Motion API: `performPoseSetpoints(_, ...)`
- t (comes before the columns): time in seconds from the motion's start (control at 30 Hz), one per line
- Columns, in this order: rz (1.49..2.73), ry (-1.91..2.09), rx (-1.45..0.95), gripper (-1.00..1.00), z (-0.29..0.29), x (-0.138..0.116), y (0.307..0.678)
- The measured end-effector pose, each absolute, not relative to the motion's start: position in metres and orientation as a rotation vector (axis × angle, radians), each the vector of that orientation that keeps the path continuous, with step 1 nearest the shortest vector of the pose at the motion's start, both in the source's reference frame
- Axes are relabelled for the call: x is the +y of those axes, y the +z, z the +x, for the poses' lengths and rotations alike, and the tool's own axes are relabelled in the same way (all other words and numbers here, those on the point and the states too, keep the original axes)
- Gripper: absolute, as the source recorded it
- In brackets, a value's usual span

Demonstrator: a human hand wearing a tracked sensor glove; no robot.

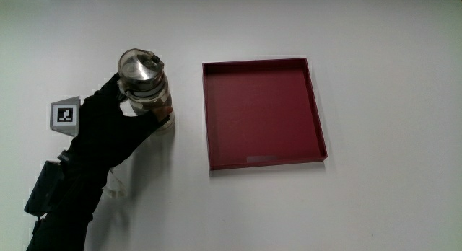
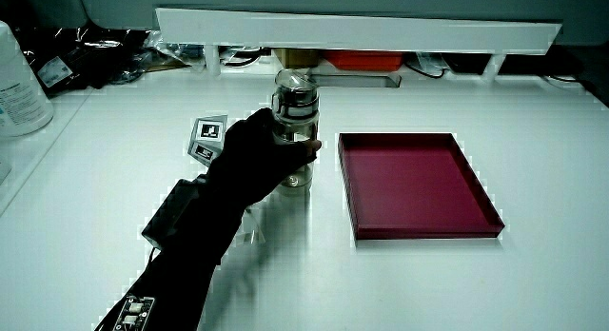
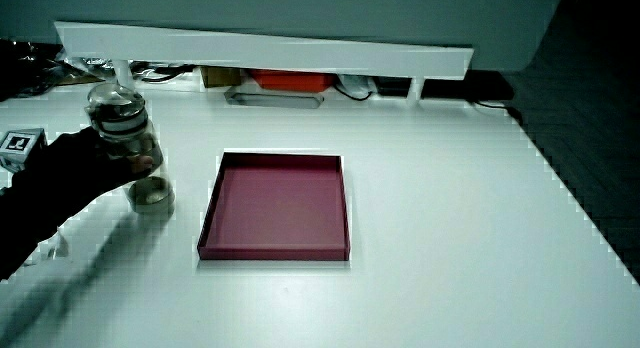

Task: Place bottle

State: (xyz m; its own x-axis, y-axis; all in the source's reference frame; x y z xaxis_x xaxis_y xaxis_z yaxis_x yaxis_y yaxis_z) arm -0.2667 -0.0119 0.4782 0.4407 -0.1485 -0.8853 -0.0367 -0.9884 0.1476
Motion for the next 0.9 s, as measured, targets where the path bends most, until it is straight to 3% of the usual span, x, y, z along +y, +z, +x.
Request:
performPoseSetpoints(0.63, 2.566, -1.572, -0.248, 0.00, -0.277, -0.006, 0.500)
performPoseSetpoints(0.9, 2.520, -1.581, -0.268, -0.32, -0.276, -0.006, 0.500)
